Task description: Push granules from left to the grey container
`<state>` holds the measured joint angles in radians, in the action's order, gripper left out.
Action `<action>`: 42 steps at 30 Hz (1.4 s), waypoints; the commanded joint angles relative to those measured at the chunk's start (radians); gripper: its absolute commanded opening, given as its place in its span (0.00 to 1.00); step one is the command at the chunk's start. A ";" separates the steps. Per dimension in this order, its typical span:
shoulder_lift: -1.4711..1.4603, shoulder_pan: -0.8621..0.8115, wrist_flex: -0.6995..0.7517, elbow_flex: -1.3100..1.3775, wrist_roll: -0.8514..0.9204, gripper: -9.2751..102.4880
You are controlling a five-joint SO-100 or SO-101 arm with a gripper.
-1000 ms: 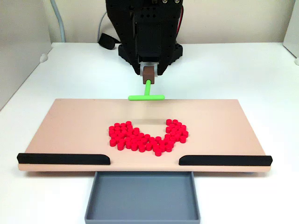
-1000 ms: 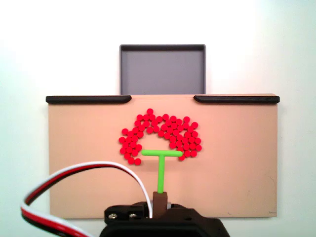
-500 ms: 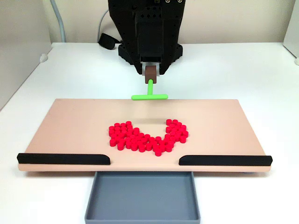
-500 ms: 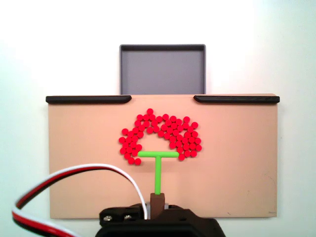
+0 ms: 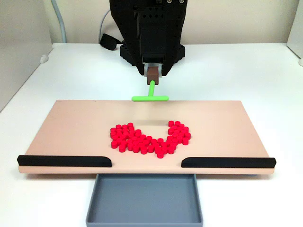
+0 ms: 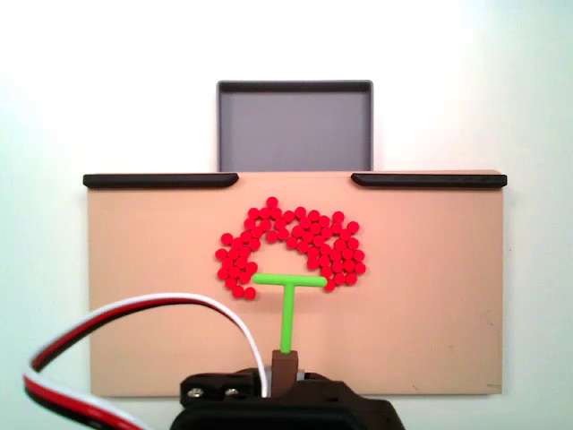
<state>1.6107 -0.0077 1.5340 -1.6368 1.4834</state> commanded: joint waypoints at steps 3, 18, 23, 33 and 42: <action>0.029 0.031 0.003 0.006 -0.048 0.08; 0.077 0.167 0.003 0.017 -0.511 0.08; 0.086 0.204 0.003 0.018 -0.716 0.08; 0.055 0.313 -0.008 0.023 -1.083 0.08; 0.002 0.380 -0.009 0.035 -1.393 0.08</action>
<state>1.6122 0.3559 1.5309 -1.6368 0.1565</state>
